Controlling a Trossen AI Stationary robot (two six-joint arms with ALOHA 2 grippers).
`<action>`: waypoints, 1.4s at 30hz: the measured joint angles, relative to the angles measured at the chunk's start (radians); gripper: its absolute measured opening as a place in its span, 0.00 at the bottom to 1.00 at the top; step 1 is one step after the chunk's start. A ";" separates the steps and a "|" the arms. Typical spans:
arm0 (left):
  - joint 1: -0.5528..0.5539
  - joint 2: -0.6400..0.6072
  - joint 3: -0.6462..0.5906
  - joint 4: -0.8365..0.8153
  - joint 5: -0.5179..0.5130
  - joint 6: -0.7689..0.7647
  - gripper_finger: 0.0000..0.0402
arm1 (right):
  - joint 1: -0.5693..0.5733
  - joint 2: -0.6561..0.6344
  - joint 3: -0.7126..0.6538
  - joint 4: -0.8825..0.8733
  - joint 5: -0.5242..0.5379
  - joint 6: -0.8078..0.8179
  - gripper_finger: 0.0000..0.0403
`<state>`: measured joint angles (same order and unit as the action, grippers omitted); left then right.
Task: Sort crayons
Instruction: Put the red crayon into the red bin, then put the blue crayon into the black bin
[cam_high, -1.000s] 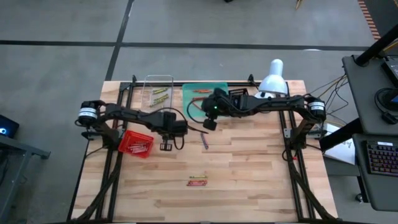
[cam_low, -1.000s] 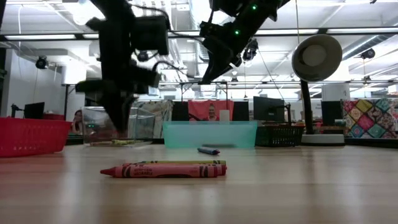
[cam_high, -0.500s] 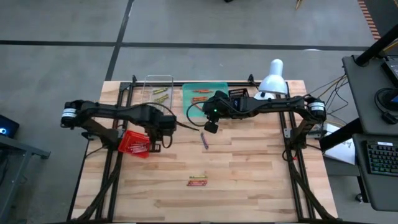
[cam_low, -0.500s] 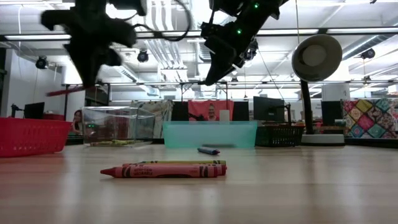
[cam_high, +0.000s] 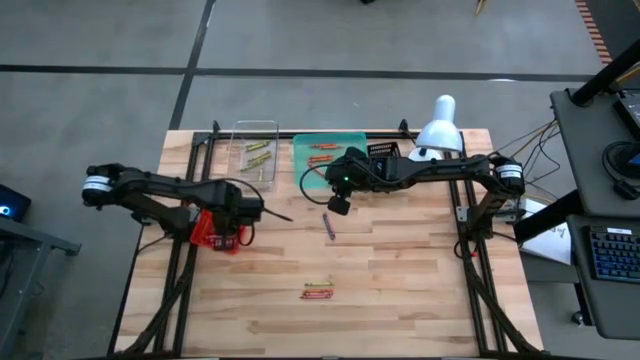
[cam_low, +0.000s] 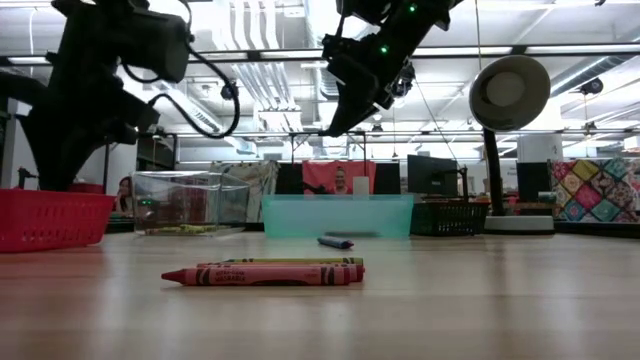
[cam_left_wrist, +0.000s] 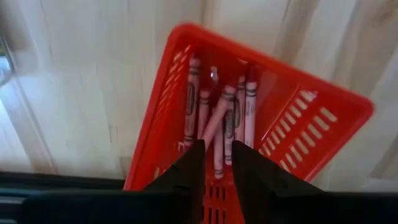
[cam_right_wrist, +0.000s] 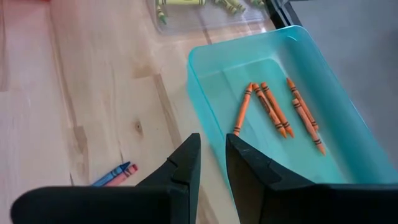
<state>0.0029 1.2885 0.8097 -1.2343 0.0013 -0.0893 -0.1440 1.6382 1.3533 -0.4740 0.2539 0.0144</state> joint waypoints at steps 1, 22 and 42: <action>0.001 0.002 -0.005 0.001 0.000 -0.002 0.16 | 0.000 0.000 0.000 0.000 0.000 0.007 0.17; -0.237 -0.065 0.042 -0.002 0.218 -0.139 0.01 | 0.038 0.000 0.000 -0.044 -0.052 0.083 0.16; -0.375 0.043 -0.076 0.229 0.156 -0.262 0.00 | 0.064 0.000 0.001 -0.046 -0.052 0.080 0.15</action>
<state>-0.3717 1.3310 0.7337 -1.0053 0.1571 -0.3514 -0.0804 1.6382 1.3544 -0.5198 0.2016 0.0948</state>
